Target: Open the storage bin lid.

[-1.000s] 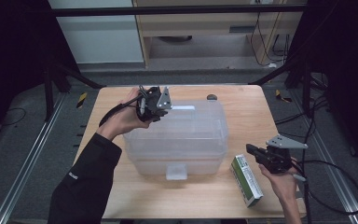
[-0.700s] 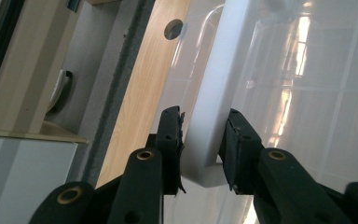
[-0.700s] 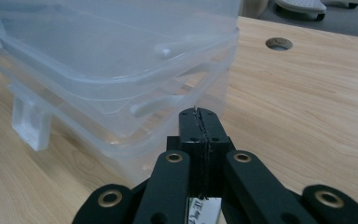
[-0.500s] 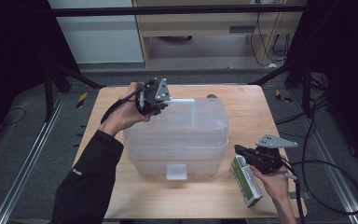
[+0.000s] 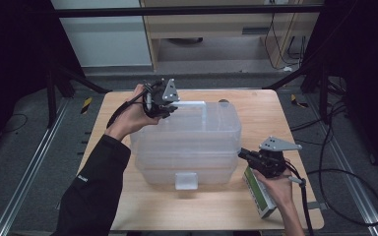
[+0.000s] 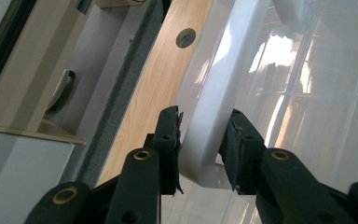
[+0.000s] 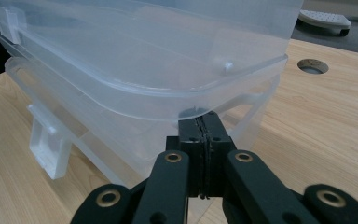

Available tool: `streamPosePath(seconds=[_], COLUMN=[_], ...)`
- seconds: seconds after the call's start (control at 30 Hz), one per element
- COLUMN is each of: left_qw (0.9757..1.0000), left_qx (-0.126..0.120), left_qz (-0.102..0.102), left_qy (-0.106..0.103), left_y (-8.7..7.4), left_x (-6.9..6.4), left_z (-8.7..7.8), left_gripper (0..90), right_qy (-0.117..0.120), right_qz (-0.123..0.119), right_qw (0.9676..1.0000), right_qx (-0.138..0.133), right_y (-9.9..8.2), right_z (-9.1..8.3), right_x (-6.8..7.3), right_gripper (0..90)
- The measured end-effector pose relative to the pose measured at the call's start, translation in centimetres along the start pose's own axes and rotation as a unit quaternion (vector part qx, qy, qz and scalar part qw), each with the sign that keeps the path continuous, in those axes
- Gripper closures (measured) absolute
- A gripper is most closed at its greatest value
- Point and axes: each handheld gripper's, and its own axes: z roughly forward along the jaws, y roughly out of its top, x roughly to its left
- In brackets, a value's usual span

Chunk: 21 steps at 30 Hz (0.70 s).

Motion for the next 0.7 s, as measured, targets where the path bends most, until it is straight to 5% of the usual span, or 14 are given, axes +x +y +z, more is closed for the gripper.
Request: streamPosePath(seconds=[0.13, 0.33, 0.53, 0.7], left_qw=[1.0, 0.9982, 0.9962, 0.9909], left_qx=[-0.004, -0.048, -0.056, -0.066], left_qz=[-0.004, -0.033, -0.066, -0.113], left_qy=[0.001, -0.016, 0.006, 0.031], left_y=[-0.1, -0.9, -2.8, -5.2], left_x=[-0.1, -0.3, 0.1, 0.6], left_z=[-0.3, -2.6, -5.2, -6.6], left_gripper=[63.0, 57.6, 56.7, 58.9], right_qy=[-0.001, -0.001, -0.003, -0.003], right_qz=[0.001, 0.001, -0.001, -0.001], right_qw=[1.0, 1.0, 1.0, 1.0], right_qx=[0.004, 0.004, 0.004, 0.005], right_y=[-0.1, -0.2, -0.2, -0.2], right_z=[0.1, 0.1, 0.1, 0.1], right_x=[0.0, 0.0, 0.1, 0.1], right_gripper=[90.0, 90.0, 90.0, 90.0])
